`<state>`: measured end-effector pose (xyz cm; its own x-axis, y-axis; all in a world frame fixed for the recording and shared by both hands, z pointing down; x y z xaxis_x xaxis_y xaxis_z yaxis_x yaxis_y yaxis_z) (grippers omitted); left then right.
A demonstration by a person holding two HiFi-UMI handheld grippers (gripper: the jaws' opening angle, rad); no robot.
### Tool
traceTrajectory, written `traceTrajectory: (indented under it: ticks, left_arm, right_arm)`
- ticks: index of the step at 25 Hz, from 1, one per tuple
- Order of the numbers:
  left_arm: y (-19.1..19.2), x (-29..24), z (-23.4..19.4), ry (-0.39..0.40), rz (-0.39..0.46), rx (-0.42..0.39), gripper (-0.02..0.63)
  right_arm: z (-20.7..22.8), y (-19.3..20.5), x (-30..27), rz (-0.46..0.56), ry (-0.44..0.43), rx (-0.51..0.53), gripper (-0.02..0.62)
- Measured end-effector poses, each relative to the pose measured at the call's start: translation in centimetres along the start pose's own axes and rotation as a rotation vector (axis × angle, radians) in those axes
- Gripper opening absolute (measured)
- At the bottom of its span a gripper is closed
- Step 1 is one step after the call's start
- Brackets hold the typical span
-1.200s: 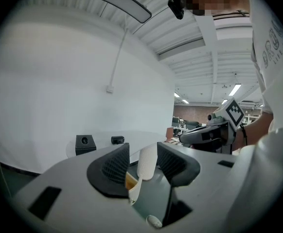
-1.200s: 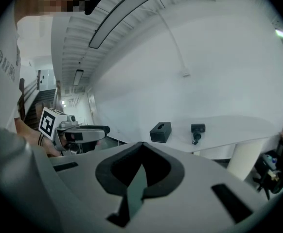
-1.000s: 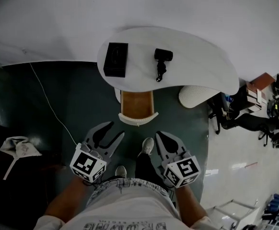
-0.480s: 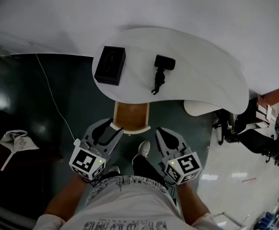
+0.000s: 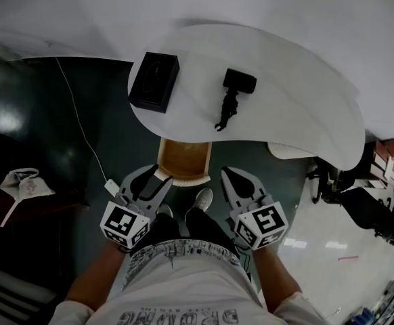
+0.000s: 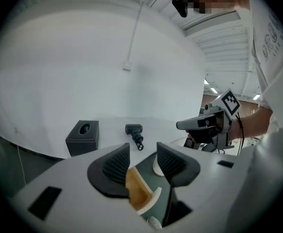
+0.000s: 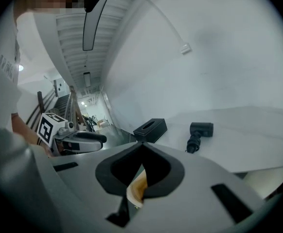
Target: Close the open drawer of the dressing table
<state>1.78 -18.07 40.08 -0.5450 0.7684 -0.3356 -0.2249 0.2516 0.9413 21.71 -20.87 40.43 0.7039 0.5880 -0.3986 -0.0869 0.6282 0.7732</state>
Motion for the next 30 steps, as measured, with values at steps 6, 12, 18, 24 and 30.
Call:
traceTrajectory:
  ticks: [6,12,18,24,30]
  left_arm:
    - [4.9,-1.0,-0.1,-0.018,-0.078,0.082,0.19]
    - [10.8,-1.6,0.3,-0.018,-0.135,0.152,0.189]
    - [16.3,-1.0,1.0,-0.003,-0.214,0.23,0.184]
    - [20.9,-1.7,1.9,0.037,-0.285,0.243,0.183]
    - [26.0,-3.9,2.7,0.087,-0.351,0.248,0.183]
  right_arm:
    - [1.6,1.3,-2.5,-0.098,-0.005,0.004,0.009]
    - [2.1,3.8,-5.1,-0.188,-0.012,0.009,0.009]
    - [1.8,5.5,-7.0,-0.245,-0.016,0.017,0.009]
    - [2.1,6.5,-7.4,-0.3,0.016,0.019,0.009]
    - [2.4,9.1,-7.5,-0.37,0.023,0.012,0.009]
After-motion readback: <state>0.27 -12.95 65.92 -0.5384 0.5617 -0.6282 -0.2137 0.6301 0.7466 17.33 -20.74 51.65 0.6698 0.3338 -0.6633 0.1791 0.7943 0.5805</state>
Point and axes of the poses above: the fingertips, and each gripper's own axes: x backward along the fingers, z to its right, y out of its underside, the point moved 5 cm from there along x, backward along the fingers, and after that the axes turned 14 degrees about -x, right-handed, at the moved point
